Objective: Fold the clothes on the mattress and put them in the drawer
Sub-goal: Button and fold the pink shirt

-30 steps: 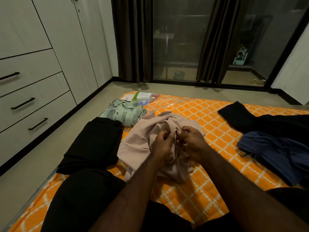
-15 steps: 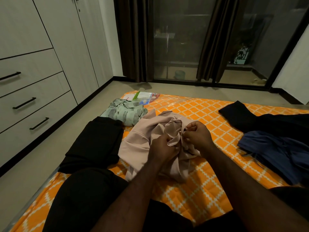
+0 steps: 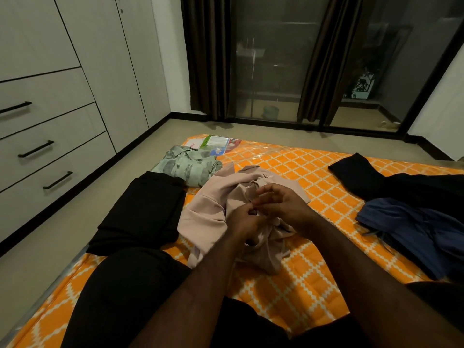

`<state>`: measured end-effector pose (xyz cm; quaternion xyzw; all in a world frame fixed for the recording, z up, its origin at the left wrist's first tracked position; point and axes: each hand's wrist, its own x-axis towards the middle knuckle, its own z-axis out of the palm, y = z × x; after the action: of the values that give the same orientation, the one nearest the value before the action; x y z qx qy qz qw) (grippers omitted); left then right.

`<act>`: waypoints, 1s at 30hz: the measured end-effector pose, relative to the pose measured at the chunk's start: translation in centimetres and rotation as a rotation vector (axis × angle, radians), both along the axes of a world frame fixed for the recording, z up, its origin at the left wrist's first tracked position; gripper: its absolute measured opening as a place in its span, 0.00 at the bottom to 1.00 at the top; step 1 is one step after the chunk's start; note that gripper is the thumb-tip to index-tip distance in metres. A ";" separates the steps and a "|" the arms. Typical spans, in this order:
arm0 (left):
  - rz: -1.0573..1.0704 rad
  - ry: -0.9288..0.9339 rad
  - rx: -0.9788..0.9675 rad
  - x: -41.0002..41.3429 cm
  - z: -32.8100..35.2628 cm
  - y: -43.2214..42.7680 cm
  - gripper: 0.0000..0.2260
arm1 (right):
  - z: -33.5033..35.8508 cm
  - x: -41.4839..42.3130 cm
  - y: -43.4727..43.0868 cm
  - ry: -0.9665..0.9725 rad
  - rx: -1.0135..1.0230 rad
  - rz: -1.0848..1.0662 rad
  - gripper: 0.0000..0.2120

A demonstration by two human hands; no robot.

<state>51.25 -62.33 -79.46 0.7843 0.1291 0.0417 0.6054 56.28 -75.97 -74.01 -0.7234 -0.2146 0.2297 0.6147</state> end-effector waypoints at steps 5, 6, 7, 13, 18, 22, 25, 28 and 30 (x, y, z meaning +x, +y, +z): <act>0.017 -0.003 -0.211 0.4 -0.7 0.1 0.15 | -0.1 0.1 0.1 -0.142 0.021 -0.238 0.14; 0.046 -0.022 -0.237 0.4 -0.7 0.0 0.13 | -0.3 0.2 0.1 -0.241 0.003 -0.314 0.12; 0.078 -0.039 -0.291 0.3 -0.6 -0.1 0.11 | -0.4 0.3 0.1 -0.326 -0.010 -0.363 0.10; 0.181 -0.153 -0.743 0.8 1.9 0.6 0.06 | -1.1 0.0 0.2 -0.716 -0.283 -0.341 0.08; 0.181 -0.196 -0.922 0.7 2.7 1.3 0.14 | -2.4 -0.8 1.0 -0.807 -0.360 -0.398 0.04; 0.155 -0.196 -0.901 0.4 3.2 1.1 0.10 | -2.7 -1.2 1.3 -0.836 -0.292 -0.444 0.13; 0.121 -0.201 -0.868 0.4 3.4 0.9 0.10 | -2.6 -1.3 1.3 -0.836 -0.274 -0.439 0.17; 0.076 -0.198 -0.811 0.0 3.8 0.5 0.07 | -2.3 -1.7 1.4 -0.873 -0.268 -0.464 0.11; 0.104 -0.221 -0.746 0.1 3.7 0.4 0.06 | -2.1 -1.8 1.3 -0.892 -0.286 -0.519 0.11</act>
<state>51.36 -61.95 -75.75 0.4935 0.1089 0.1065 0.8563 54.51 -74.63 -76.14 -0.8567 -0.2356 -0.2329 0.3955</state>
